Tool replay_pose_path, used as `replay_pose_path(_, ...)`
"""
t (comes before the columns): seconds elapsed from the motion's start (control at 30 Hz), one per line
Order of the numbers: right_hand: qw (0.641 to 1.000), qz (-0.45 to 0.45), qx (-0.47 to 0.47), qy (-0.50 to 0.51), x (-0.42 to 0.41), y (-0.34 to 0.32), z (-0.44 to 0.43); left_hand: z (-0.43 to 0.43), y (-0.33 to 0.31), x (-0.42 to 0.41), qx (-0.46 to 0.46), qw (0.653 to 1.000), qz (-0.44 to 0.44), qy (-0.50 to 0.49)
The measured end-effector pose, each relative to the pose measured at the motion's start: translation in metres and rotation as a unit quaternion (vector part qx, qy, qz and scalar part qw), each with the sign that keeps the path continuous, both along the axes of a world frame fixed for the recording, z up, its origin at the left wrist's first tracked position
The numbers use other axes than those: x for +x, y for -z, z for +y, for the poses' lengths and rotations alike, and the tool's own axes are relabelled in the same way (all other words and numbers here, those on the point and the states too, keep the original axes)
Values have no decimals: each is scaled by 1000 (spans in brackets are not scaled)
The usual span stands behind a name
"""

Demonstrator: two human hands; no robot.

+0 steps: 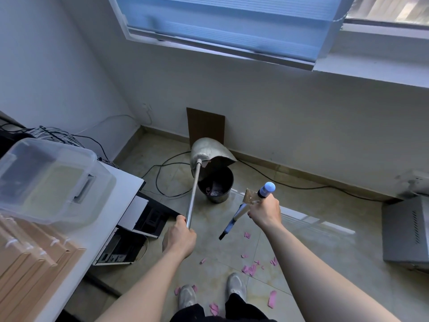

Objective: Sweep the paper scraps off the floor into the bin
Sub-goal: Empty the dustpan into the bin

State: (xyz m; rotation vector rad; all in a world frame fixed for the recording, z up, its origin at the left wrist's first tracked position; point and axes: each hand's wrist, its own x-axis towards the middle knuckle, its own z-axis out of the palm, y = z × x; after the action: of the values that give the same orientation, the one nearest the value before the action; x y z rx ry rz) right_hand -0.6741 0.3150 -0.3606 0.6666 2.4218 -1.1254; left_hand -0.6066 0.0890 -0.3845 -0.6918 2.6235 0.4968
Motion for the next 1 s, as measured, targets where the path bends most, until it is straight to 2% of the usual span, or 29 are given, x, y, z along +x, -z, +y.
replay_pose_path(0.27,1000,-8,-28,10,5,11,11,11,9,3,6,1000,-21,-4)
replay_pose_path(0.67,1000,-14,-12,-3,5,21,27,16,21,2,-22,999,-32,22)
replay_pose_path(1.0,1000,-23,-6,-3,10,42,33,16,42,21,9,1000,-10,-1)
